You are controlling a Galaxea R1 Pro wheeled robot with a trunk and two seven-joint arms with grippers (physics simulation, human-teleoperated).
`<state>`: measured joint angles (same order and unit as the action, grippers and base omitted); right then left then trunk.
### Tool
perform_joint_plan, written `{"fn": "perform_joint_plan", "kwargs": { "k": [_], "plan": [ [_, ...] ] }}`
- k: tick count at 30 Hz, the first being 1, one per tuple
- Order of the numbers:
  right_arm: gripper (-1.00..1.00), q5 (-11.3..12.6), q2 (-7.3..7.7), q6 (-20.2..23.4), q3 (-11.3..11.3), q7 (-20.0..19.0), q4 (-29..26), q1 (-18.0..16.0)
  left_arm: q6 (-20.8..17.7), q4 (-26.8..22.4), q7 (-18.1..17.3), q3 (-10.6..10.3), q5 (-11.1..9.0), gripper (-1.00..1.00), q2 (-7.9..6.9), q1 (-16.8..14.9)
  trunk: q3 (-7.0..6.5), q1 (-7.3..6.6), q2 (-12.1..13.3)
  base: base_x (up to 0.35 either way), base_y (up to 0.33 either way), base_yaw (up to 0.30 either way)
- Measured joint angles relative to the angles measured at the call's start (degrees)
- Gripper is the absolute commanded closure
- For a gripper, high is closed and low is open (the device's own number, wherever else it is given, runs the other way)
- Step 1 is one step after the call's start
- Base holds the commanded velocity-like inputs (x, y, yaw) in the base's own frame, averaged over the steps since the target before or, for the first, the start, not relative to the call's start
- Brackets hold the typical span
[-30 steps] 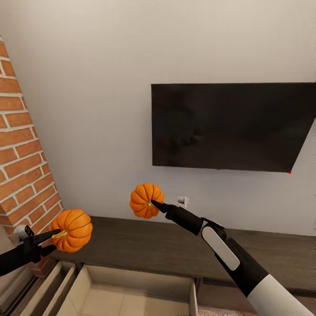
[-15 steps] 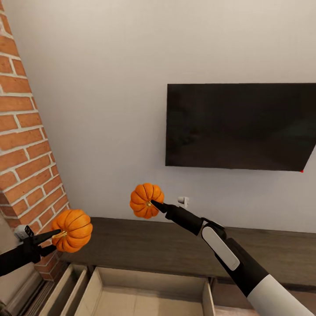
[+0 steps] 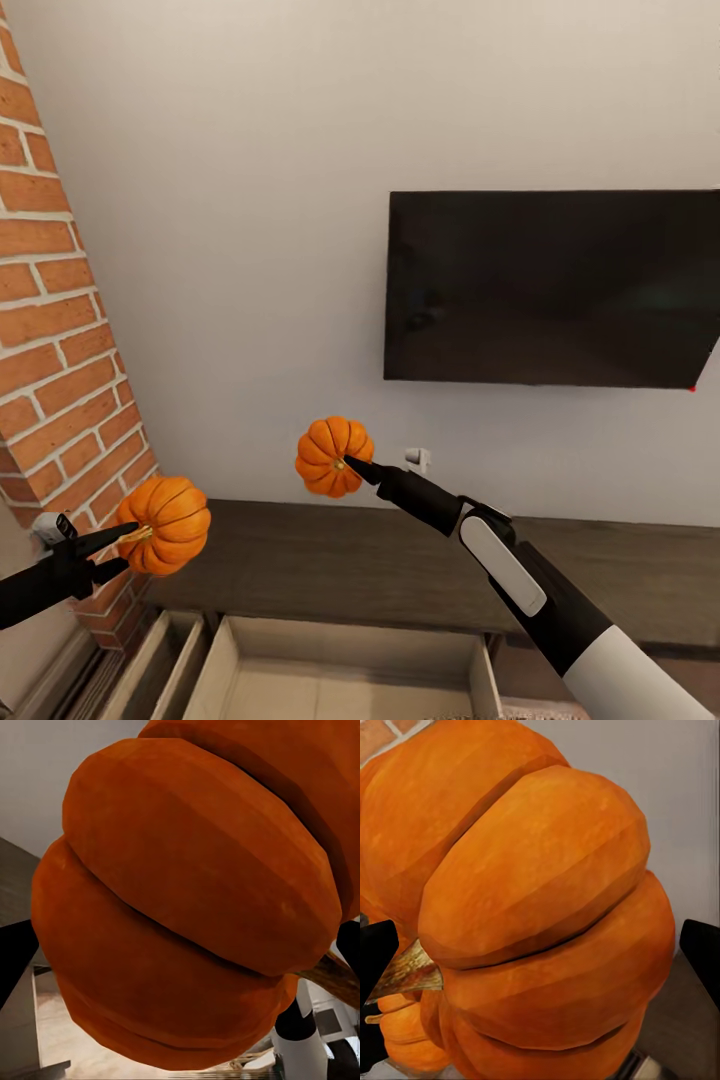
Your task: Place each of the two pumpkins and all three candles from the living room inside a cabinet in the living room (use any cabinet), then make sure every cabinet is closed, and position the cauldron so it is next to a table in the living room.
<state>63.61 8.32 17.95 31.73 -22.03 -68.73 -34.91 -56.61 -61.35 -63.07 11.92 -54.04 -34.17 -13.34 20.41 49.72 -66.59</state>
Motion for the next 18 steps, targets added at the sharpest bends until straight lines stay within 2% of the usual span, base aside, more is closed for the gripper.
{"fn": "perform_joint_plan", "kwargs": {
  "k": [5,18],
  "plan": [
    [1.0,0.0,-0.01,0.0,0.0,0.0,0.0,0.0,0.0,0.0,0.0,0.0,0.0,1.0,0.0,0.0,-0.05,0.0,0.0,0.029,0.11,-0.102],
    [1.0,-0.1,-0.01,0.0,0.0,0.0,0.0,0.0,0.0,0.1,0.0,0.0,0.0,1.0,-0.01,0.0,-0.06,-0.02,0.0,0.101,0.088,-0.003]
  ]
}}
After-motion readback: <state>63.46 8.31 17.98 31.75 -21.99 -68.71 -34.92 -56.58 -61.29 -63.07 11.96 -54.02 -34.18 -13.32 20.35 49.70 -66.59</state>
